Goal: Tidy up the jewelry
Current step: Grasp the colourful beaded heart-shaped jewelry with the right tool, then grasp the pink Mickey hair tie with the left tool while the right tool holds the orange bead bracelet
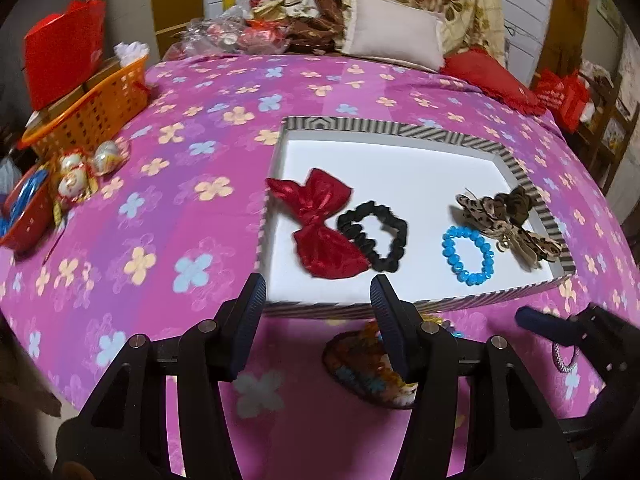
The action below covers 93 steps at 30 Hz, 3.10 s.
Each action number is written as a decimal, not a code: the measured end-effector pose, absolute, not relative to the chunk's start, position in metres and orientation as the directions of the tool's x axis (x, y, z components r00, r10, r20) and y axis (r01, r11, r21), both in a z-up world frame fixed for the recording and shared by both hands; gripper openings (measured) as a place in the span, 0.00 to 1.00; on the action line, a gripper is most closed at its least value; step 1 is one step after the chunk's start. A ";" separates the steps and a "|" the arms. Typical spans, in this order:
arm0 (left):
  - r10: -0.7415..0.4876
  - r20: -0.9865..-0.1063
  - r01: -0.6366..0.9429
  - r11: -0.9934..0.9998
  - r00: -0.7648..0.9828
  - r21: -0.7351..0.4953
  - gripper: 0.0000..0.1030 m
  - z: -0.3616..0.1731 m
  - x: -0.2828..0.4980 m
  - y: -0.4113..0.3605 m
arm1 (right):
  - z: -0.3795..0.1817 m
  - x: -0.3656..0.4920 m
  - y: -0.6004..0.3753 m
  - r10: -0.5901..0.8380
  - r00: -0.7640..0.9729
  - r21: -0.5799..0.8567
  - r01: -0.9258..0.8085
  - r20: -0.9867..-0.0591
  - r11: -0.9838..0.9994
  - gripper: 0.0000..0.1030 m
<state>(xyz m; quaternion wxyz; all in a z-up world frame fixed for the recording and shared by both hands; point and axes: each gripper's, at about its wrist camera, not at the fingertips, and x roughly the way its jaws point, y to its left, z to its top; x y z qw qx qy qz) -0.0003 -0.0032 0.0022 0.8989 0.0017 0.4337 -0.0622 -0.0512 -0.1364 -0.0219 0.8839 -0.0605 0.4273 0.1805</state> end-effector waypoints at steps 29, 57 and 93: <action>-0.117 -0.801 0.054 0.993 0.587 -0.106 0.53 -0.007 -0.005 0.013 | -0.055 -0.047 -0.168 0.152 0.537 0.050 -0.200 -0.830 0.979 0.59; -0.157 -0.832 0.109 0.987 0.532 -0.117 0.53 -0.024 -0.021 -0.003 | -0.045 -0.063 -0.146 0.255 0.526 0.035 -0.392 -0.811 0.919 0.26; -0.260 -0.856 0.209 0.961 0.447 -0.183 0.53 -0.034 -0.028 -0.032 | -0.046 -0.042 -0.219 0.338 0.520 0.244 -0.242 -0.784 0.939 0.08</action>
